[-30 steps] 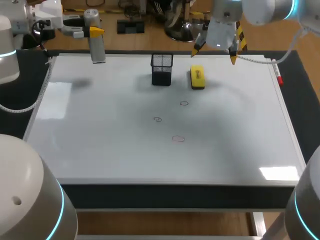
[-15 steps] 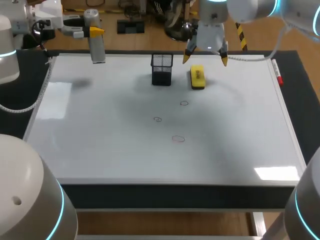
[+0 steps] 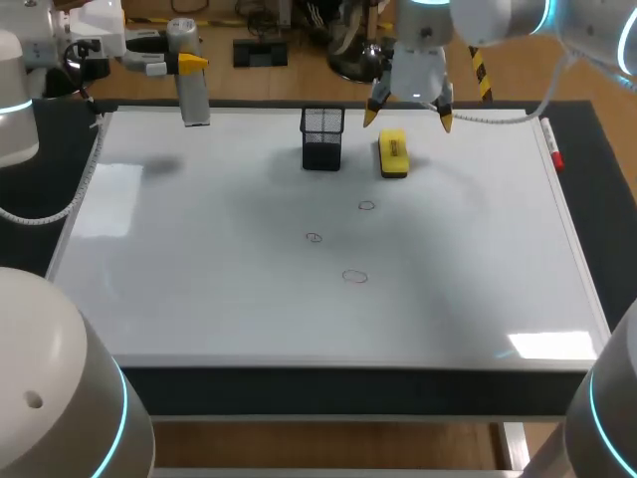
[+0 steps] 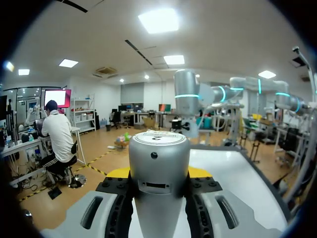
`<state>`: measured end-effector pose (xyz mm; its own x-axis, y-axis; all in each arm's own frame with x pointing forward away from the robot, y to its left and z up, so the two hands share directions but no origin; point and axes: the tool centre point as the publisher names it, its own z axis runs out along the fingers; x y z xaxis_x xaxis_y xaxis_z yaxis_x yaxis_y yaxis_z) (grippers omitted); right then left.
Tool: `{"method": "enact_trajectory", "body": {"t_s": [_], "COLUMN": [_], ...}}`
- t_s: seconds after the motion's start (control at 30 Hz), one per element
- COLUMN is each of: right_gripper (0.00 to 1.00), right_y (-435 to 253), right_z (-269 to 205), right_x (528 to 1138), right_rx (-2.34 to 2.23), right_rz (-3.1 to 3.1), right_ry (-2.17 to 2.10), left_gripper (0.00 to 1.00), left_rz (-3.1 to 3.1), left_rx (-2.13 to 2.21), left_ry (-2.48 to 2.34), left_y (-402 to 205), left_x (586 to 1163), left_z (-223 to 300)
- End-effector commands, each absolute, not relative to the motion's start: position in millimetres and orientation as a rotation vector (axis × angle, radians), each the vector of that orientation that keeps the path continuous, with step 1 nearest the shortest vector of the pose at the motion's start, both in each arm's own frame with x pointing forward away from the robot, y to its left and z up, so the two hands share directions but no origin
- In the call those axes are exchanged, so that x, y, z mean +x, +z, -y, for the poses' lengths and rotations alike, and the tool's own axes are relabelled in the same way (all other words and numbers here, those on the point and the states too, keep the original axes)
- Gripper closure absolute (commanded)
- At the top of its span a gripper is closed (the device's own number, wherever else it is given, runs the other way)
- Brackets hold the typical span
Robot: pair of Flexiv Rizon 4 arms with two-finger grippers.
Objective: Pick up the inspection probe, press it on each red-marked spot on the whiteboard one by one, put down the probe, pick up the eraser, and wipe off all the red marks.
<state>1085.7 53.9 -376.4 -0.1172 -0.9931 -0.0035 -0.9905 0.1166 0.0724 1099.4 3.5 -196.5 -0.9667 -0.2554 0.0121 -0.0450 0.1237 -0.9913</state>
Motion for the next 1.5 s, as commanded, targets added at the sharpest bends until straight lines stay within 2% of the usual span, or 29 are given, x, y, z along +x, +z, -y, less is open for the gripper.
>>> {"method": "enact_trajectory", "body": {"t_s": [0.03,1.5], "right_gripper": [0.00,0.00], "right_y": [-374,-420], "right_z": [-54,-73], "right_x": [1087,1066], "right_rx": [2.055,2.118], "right_rz": [2.306,2.190], "right_ry": [-0.083,-0.186], "left_gripper": [1.00,1.00], "left_rz": [-2.228,-2.228], "left_rx": [-0.300,-0.300], "left_ry": [-1.957,-1.957], "left_y": [-196,-196], "left_x": [1099,1099], "left_z": [-4,-4]}}
